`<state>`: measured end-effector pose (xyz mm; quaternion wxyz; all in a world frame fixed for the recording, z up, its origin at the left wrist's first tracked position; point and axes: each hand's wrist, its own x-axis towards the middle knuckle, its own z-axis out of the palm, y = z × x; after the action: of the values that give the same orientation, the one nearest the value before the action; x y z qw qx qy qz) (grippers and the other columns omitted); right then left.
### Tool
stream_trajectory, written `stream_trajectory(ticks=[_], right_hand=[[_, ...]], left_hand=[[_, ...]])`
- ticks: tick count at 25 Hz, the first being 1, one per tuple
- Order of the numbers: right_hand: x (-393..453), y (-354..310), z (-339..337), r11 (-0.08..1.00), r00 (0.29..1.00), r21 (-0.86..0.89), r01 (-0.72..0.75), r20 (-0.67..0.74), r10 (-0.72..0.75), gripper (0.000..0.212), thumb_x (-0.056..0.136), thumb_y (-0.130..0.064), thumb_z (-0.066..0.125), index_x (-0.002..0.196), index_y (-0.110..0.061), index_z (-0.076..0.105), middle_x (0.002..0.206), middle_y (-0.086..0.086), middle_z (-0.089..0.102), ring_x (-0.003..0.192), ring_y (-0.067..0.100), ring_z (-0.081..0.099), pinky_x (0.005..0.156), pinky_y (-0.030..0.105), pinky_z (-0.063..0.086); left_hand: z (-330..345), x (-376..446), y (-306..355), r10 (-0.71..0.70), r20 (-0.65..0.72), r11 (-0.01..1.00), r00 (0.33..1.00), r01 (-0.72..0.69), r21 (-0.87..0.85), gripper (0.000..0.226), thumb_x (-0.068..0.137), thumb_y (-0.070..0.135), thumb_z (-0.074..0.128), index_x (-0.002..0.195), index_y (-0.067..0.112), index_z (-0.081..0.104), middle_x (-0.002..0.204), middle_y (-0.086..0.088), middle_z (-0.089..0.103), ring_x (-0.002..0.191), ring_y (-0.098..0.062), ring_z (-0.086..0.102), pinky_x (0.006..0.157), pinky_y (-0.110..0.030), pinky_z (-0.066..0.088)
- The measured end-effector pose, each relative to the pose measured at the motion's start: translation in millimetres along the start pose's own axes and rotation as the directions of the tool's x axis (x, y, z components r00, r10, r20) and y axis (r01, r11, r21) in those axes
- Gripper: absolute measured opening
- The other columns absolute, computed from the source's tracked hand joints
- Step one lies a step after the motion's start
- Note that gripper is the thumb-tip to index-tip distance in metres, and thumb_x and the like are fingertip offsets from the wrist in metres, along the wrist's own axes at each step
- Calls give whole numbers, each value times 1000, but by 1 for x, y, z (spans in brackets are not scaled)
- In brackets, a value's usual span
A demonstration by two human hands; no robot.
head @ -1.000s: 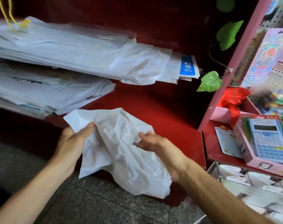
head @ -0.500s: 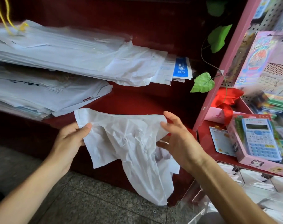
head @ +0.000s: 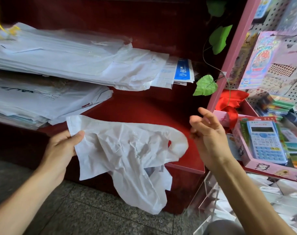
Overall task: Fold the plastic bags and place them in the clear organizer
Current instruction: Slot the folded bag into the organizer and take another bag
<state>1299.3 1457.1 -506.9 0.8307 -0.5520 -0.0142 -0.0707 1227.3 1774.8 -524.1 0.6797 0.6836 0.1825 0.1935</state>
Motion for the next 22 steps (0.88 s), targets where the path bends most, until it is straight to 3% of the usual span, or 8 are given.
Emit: stream_trajectory(ticks=[2, 5, 7, 9, 13, 16, 19, 22], right_hand=[[-2, 11, -2, 958, 982, -233, -169, 40, 183, 20, 93, -26, 63, 114, -25, 63, 107, -1, 70, 88, 15, 62, 69, 30, 47], [-7, 26, -4, 704, 801, -539, -462, 87, 593, 53, 86, -70, 51, 123, -32, 59, 119, 1, 68, 106, 26, 67, 84, 43, 54], [-12, 31, -1, 615, 670, -608, -502, 177, 721, 61, 85, -77, 42, 122, -32, 59, 116, 5, 71, 102, 26, 70, 84, 42, 53], [-17, 37, 0, 633, 614, -613, -472, 288, 735, 56, 85, -70, 54, 121, -28, 63, 115, 6, 72, 104, 22, 68, 90, 42, 51], [-17, 39, 2, 845, 755, -308, -438, 384, 531, 50, 75, -8, 75, 122, -16, 60, 108, 9, 70, 94, 25, 67, 86, 47, 50], [-12, 27, 4, 918, 882, -78, -389, 257, 396, 45, 79, 7, 66, 119, -13, 60, 93, 9, 67, 75, 22, 65, 70, 36, 53], [-11, 19, 0, 942, 933, -133, -308, 150, 326, 20, 91, -15, 65, 110, -8, 64, 88, 11, 64, 70, 21, 62, 61, 33, 54], [-10, 23, -5, 821, 855, -368, -436, 114, 505, 54, 90, -59, 57, 106, -9, 69, 94, 12, 69, 74, 24, 64, 60, 34, 53]], left_hand=[[1, 0, -1, -12, -15, 1000, 1000, 12, 8, 17, 95, 11, 59, 83, 16, 70, 71, 7, 74, 76, -17, 67, 77, -33, 49], [4, 0, -3, -23, -35, 1000, 999, 24, 21, 18, 94, 10, 61, 79, 15, 69, 68, 7, 73, 75, -17, 64, 75, -31, 48], [5, 1, -3, -27, -51, 999, 998, 28, 24, 18, 94, 10, 61, 78, 14, 69, 71, 3, 72, 76, -19, 64, 76, -33, 47], [6, 2, -2, -38, -71, 999, 997, 39, 22, 17, 94, 11, 62, 78, 14, 68, 77, -1, 71, 77, -20, 63, 78, -35, 47], [5, 1, 1, -42, -92, 999, 995, 45, 27, 15, 94, 11, 61, 81, 14, 68, 87, -5, 69, 82, -20, 63, 81, -35, 46], [1, 2, 1, -54, -97, 998, 994, 58, 31, 15, 94, 11, 61, 81, 15, 68, 88, -6, 69, 87, -24, 63, 86, -38, 46], [-2, 4, 0, -67, -115, 997, 991, 72, 41, 15, 93, 12, 63, 79, 16, 67, 87, -7, 68, 91, -26, 61, 88, -41, 45], [-2, 4, 0, -85, -126, 995, 988, 89, 33, 15, 93, 12, 63, 80, 17, 67, 86, -6, 69, 88, -27, 63, 86, -39, 45]])
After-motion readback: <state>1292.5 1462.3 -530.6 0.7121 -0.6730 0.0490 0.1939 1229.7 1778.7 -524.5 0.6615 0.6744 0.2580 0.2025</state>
